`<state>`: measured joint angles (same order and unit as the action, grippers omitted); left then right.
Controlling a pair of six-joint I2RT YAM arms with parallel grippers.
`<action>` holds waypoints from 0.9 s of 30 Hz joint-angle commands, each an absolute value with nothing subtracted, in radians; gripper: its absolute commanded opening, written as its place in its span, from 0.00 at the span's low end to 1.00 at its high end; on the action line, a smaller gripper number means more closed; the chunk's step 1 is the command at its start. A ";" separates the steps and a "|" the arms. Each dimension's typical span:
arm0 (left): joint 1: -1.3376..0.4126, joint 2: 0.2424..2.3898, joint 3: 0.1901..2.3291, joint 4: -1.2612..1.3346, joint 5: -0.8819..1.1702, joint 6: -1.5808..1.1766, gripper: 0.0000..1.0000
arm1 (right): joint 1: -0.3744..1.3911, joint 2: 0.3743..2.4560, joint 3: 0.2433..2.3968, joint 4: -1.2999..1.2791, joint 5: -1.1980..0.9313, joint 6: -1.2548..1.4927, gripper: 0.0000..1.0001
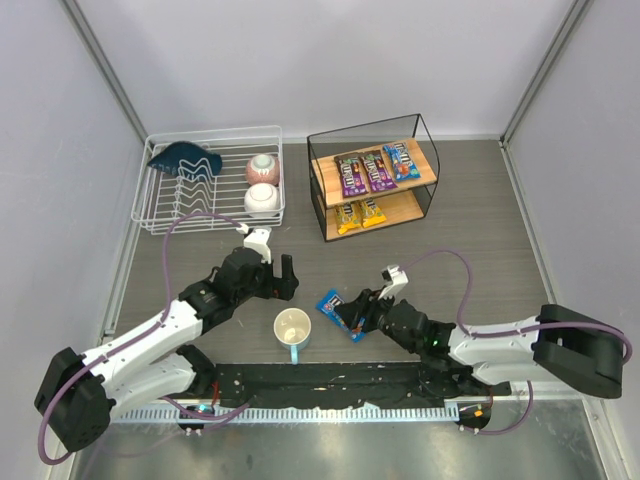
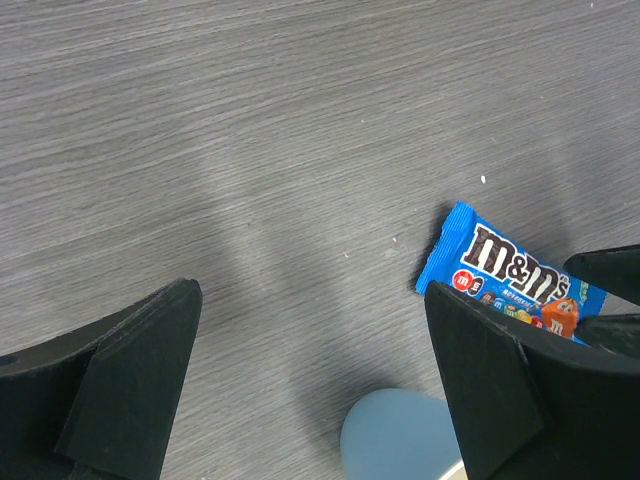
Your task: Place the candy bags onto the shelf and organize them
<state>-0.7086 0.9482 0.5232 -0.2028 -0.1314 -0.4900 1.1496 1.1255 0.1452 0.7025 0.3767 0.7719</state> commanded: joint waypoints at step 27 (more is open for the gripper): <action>-0.713 0.965 0.560 -0.179 -0.137 -0.482 1.00 | 1.150 1.300 0.179 0.922 0.480 0.793 0.01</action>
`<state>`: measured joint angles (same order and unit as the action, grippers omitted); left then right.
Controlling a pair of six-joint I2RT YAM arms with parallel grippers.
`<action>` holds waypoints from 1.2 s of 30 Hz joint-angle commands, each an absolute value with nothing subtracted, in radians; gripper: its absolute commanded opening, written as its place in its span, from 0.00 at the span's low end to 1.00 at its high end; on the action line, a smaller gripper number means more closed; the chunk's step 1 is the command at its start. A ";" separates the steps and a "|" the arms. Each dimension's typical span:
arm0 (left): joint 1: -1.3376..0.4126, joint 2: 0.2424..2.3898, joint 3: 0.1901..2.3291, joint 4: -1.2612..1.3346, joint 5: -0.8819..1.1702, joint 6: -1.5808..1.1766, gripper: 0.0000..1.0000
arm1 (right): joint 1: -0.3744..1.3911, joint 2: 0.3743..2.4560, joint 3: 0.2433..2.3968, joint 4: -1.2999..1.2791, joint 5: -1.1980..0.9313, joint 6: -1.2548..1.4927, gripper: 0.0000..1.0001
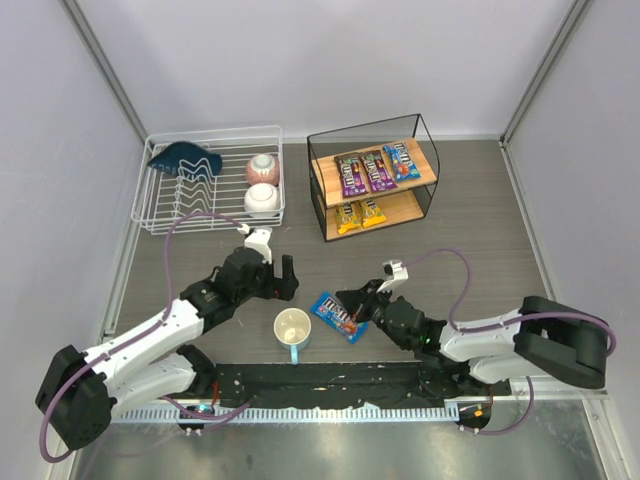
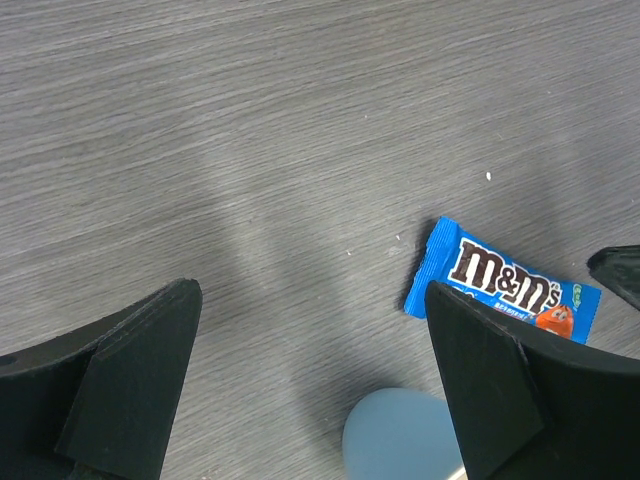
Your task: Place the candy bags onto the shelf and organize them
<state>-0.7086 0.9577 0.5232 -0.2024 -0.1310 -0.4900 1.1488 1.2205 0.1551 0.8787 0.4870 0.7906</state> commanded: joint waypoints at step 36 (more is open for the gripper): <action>-0.713 0.956 0.555 -0.187 -0.144 -0.480 1.00 | 1.150 1.823 0.153 1.536 0.384 0.934 0.01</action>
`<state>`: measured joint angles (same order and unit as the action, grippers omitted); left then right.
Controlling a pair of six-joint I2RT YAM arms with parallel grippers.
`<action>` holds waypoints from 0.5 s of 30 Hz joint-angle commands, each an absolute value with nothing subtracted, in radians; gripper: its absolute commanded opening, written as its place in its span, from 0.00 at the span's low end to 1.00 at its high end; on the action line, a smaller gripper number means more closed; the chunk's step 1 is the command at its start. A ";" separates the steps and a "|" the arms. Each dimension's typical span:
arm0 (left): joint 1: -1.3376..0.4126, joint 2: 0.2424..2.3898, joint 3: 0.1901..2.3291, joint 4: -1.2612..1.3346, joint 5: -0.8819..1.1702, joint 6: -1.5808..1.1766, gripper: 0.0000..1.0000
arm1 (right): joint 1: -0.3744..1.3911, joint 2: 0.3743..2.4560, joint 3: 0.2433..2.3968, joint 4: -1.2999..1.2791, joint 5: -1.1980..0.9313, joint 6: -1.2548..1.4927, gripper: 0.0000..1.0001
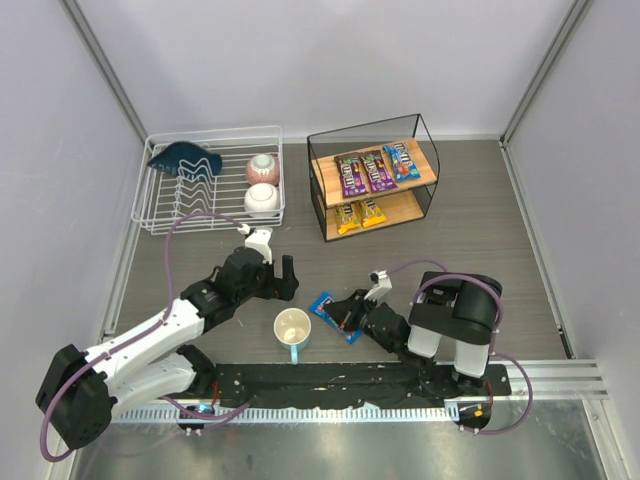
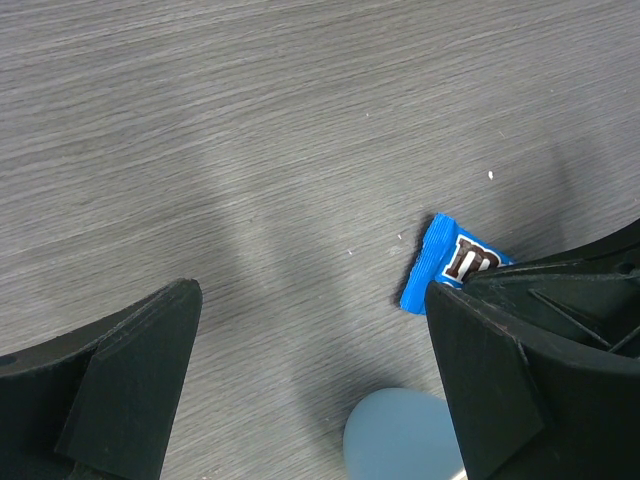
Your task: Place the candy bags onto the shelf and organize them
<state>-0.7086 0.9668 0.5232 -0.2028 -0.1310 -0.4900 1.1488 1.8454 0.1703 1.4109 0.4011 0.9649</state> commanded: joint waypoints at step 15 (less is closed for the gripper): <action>-0.712 0.951 0.571 -0.186 -0.147 -0.480 1.00 | 1.152 1.116 0.212 0.720 0.457 0.857 0.21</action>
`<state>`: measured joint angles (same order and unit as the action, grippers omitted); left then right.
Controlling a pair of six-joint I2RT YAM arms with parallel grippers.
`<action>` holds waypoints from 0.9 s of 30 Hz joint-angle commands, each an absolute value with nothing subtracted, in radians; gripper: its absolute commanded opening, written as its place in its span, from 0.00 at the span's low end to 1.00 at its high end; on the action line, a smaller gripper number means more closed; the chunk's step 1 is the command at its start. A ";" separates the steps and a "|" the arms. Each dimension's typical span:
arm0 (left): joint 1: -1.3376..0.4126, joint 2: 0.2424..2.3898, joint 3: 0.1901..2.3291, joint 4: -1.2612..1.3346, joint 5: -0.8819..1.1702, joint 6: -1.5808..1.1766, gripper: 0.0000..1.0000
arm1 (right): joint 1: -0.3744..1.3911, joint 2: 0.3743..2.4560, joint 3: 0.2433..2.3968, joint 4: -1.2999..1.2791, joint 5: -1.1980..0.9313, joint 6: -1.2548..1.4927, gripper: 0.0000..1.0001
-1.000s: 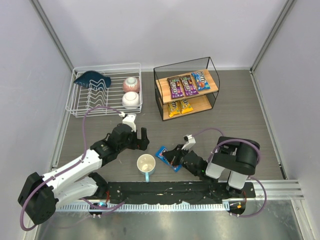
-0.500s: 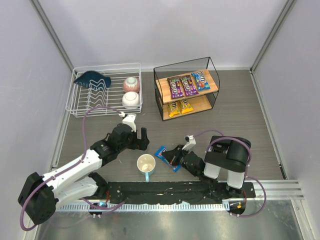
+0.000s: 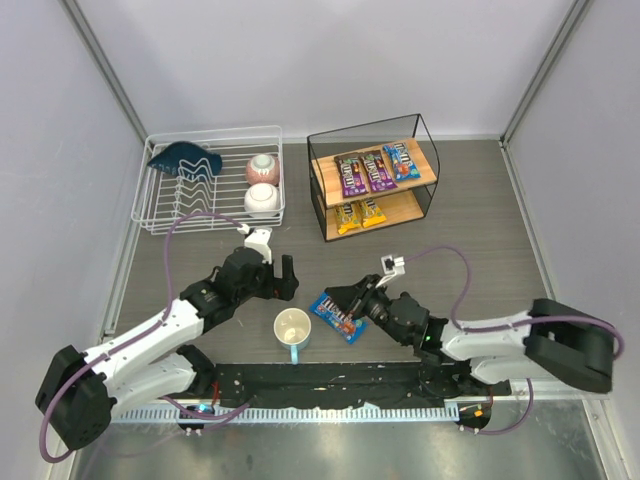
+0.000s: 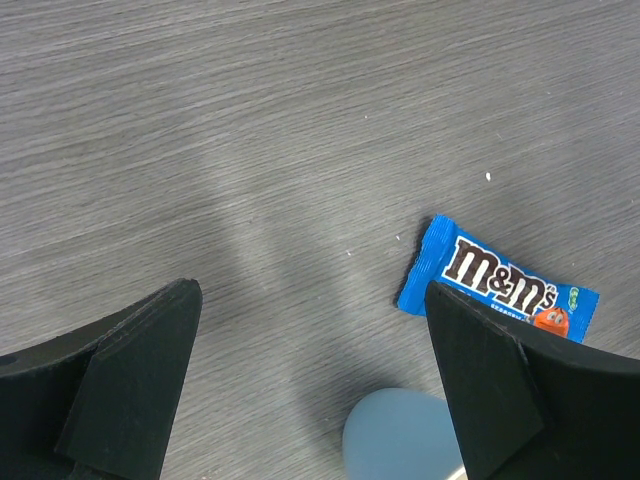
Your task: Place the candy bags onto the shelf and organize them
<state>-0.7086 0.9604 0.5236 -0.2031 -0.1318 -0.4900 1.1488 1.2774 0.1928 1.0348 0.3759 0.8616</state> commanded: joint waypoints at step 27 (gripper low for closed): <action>-0.712 1.014 0.609 -0.150 -0.115 -0.471 1.00 | 1.670 0.925 0.197 -0.258 1.052 1.790 0.52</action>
<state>-0.7086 1.0183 0.5713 -0.1913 -0.1261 -0.4885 1.6508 0.9226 0.2020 -0.2825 0.9394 1.6493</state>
